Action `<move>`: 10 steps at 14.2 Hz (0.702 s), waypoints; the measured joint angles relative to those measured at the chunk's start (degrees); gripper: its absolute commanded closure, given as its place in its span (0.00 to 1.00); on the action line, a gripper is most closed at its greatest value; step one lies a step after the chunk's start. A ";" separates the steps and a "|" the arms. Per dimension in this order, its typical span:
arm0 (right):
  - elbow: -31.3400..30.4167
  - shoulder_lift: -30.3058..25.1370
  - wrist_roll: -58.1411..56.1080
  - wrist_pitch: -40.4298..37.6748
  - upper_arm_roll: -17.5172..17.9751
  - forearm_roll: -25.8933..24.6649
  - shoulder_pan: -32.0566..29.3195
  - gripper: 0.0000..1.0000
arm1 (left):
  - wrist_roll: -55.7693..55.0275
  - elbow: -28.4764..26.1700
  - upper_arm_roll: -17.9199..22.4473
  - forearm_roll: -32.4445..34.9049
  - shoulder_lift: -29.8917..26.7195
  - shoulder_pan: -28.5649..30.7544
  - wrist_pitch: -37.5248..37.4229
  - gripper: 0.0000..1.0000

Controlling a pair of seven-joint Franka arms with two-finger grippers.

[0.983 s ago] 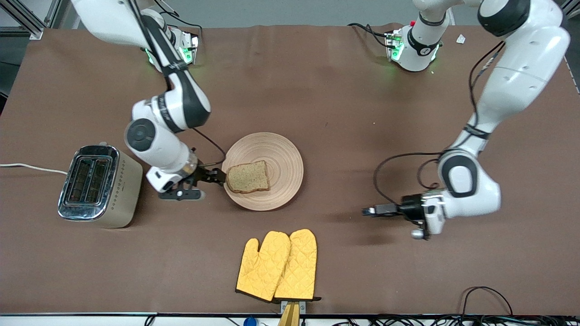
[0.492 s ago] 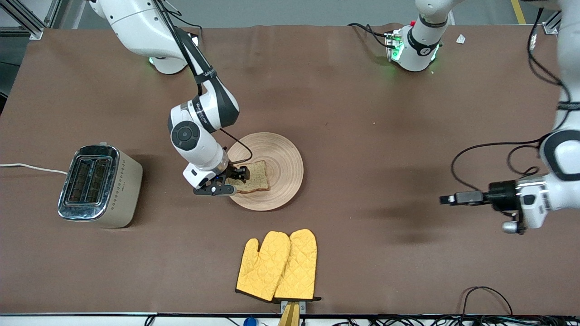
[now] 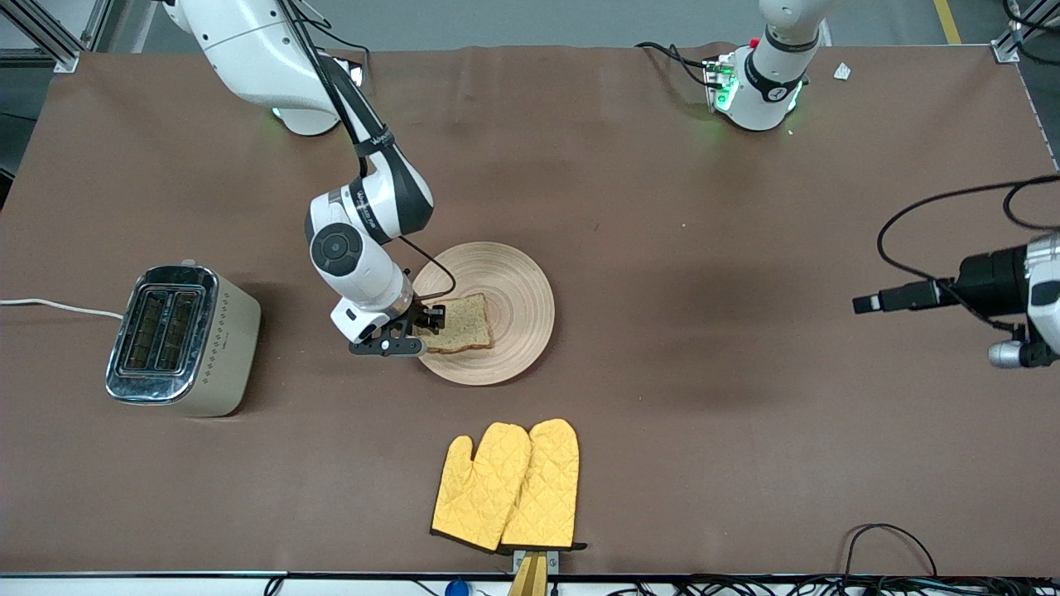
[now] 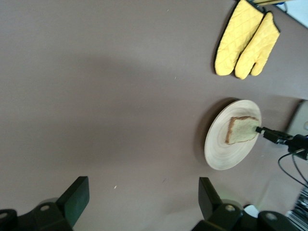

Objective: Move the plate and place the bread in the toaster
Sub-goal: 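Grasp the bread slice with the right gripper while the left gripper withdraws, then lift the bread slice with the right gripper and carry it over the toaster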

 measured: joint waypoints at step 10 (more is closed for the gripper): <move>-2.85 0.00 -0.12 4.48 0.05 -0.02 0.16 0.64 | 0.32 -0.96 25.48 17.67 -16.76 -30.95 -9.11 0.00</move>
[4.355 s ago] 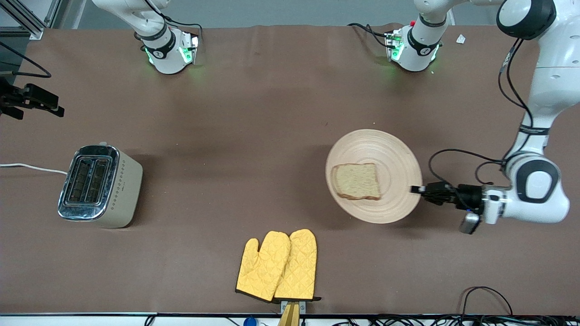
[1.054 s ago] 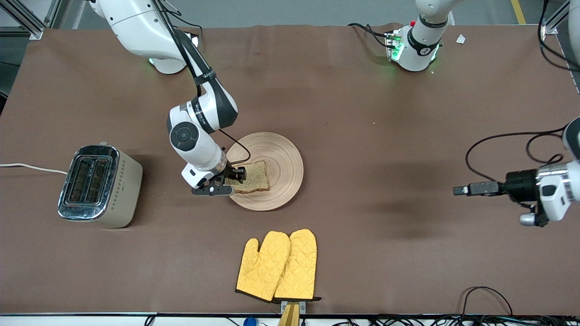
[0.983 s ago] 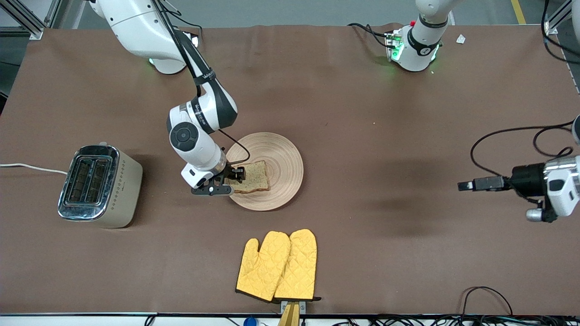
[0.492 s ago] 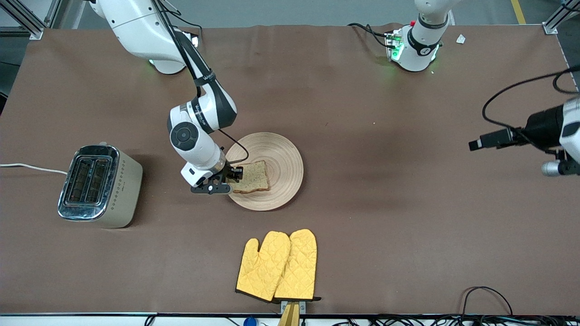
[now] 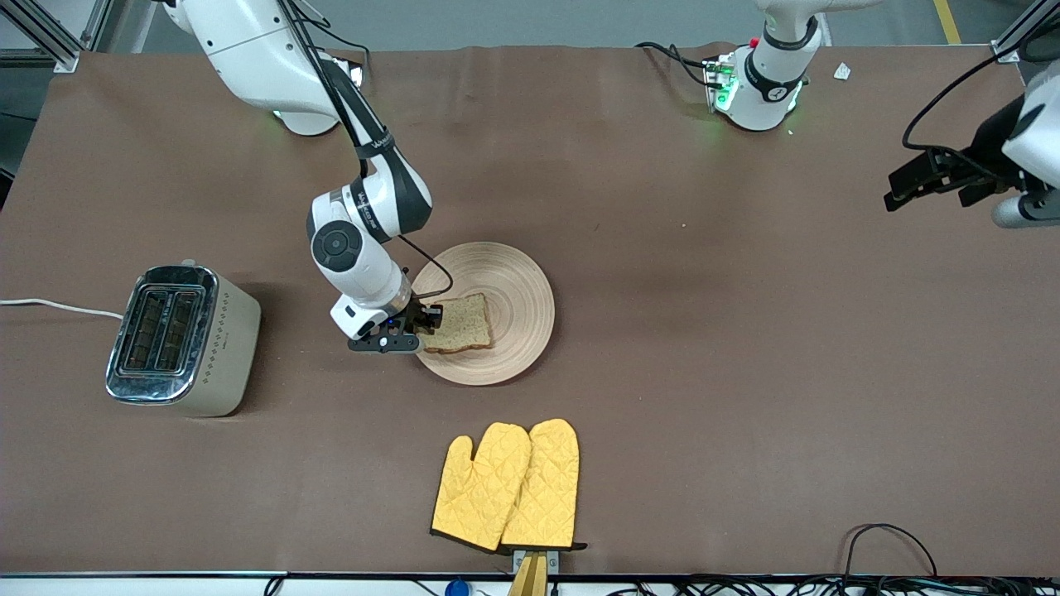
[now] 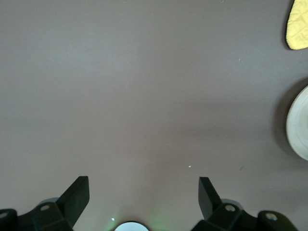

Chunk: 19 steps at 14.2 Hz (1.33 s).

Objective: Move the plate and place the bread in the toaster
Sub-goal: 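Lift the bread slice with the right gripper and carry it over the toaster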

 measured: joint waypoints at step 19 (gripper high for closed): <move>6.95 -9.43 0.01 -25.50 -4.70 -2.15 0.12 1.00 | 0.21 -1.48 -0.06 0.84 1.06 -1.06 4.52 0.00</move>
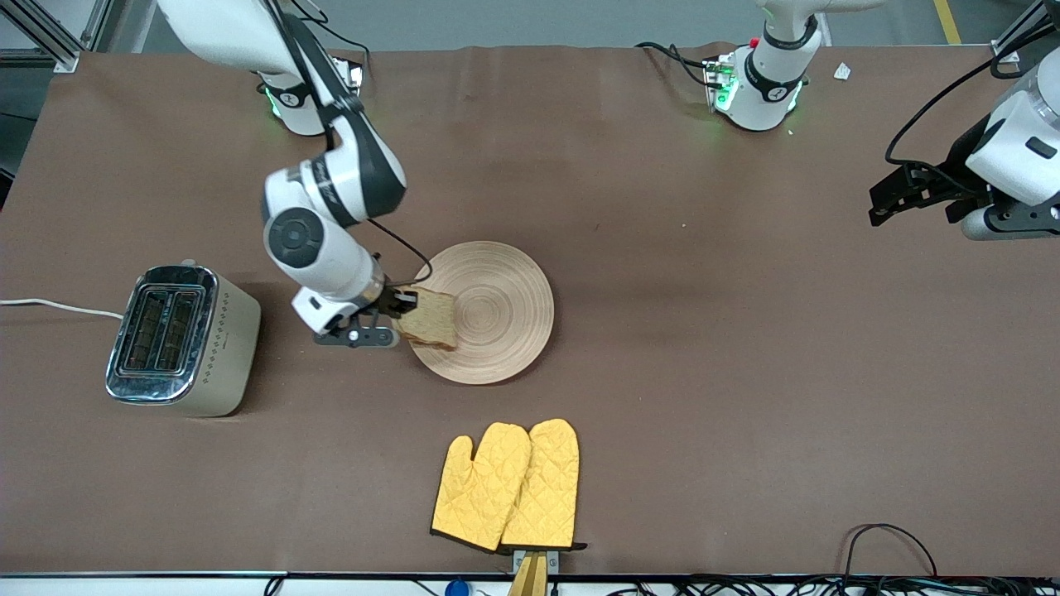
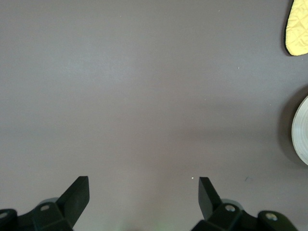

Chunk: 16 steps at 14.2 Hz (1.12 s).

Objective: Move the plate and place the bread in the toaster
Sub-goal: 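Lift the bread slice with the right gripper and carry it over the toaster, then lower the bread slice into the toaster slot with the right gripper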

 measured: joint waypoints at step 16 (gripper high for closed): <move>13.36 -3.76 8.05 -35.78 -4.83 -48.26 -1.89 1.00 | 0.00 -3.05 0.17 0.00 -2.33 0.21 1.91 0.00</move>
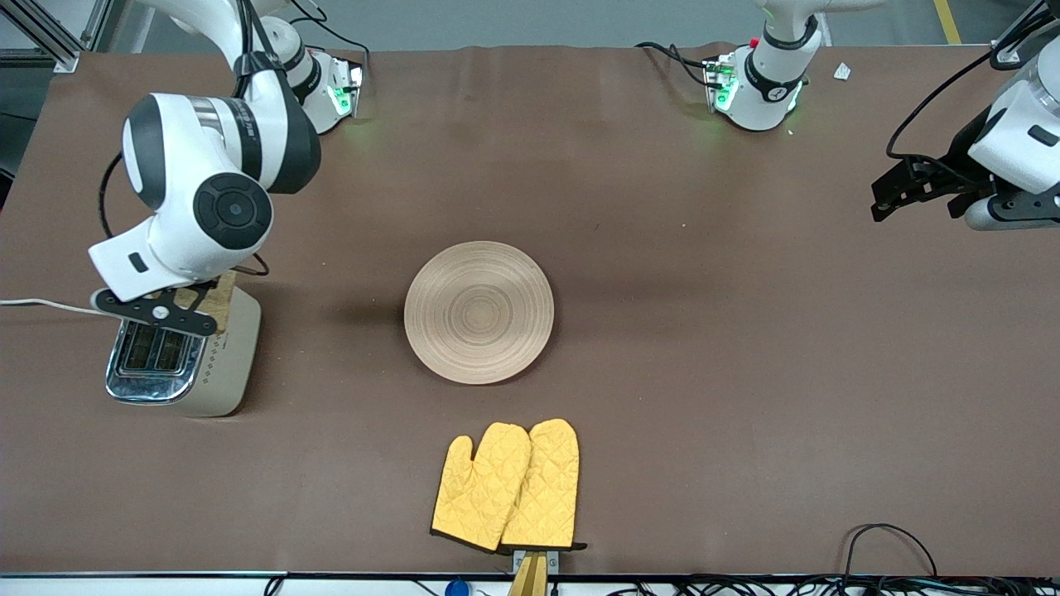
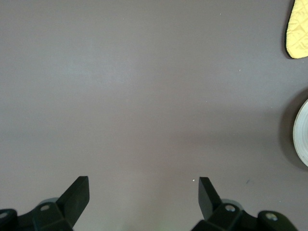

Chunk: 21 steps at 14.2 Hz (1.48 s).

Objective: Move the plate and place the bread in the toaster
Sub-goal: 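Lower the bread slice into the toaster slot with the right gripper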

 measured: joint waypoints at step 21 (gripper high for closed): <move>0.29 7.17 0.22 7.21 0.27 -2.77 -7.97 1.00 | 0.00 -0.20 0.25 0.00 0.00 0.07 0.00 0.00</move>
